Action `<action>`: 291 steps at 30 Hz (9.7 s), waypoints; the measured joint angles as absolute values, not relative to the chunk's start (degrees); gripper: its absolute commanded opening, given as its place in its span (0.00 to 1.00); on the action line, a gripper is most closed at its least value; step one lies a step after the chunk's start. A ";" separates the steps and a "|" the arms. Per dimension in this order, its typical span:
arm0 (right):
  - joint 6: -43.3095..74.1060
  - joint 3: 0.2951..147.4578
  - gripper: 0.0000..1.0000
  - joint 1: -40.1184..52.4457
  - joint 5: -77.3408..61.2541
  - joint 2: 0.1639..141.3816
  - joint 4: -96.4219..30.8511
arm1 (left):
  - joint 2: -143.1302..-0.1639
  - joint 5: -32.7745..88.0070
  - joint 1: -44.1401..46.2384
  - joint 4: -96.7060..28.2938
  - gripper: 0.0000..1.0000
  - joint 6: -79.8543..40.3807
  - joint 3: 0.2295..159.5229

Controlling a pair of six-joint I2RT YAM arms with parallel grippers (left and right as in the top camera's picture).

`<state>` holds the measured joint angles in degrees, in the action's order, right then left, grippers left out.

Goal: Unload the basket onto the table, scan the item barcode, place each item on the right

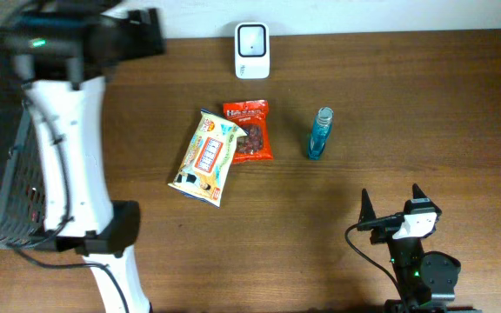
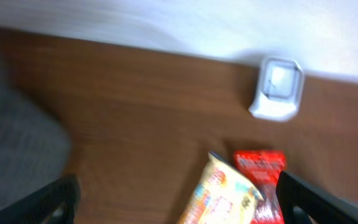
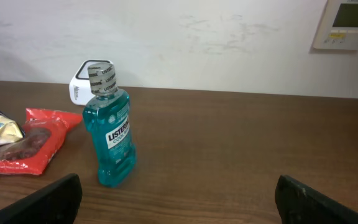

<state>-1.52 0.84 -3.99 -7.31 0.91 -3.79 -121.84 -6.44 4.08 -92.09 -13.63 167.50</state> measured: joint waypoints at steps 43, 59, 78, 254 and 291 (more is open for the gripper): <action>-1.50 0.84 0.98 -3.99 -7.31 0.91 -3.79 | -127.44 -7.81 -39.00 -85.86 0.98 -4.89 109.60; -1.52 0.84 0.98 -3.99 -7.31 0.91 -3.79 | -132.14 -7.05 -38.92 -86.50 0.58 -3.86 107.42; -1.50 0.84 0.98 -3.99 -7.31 0.91 -3.79 | -134.56 -5.98 -38.92 -95.07 0.00 -3.44 132.38; -1.50 0.82 0.98 -3.99 -7.31 0.91 -3.79 | -124.79 26.81 25.34 -49.12 0.82 -19.59 107.74; 18.04 0.62 0.98 -3.99 -34.02 1.06 18.26 | -109.01 -3.42 4.43 -85.54 0.99 -20.67 128.49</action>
<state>18.04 0.62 -3.99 -34.02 1.06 18.26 -109.01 -3.42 4.43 -85.54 -20.67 128.49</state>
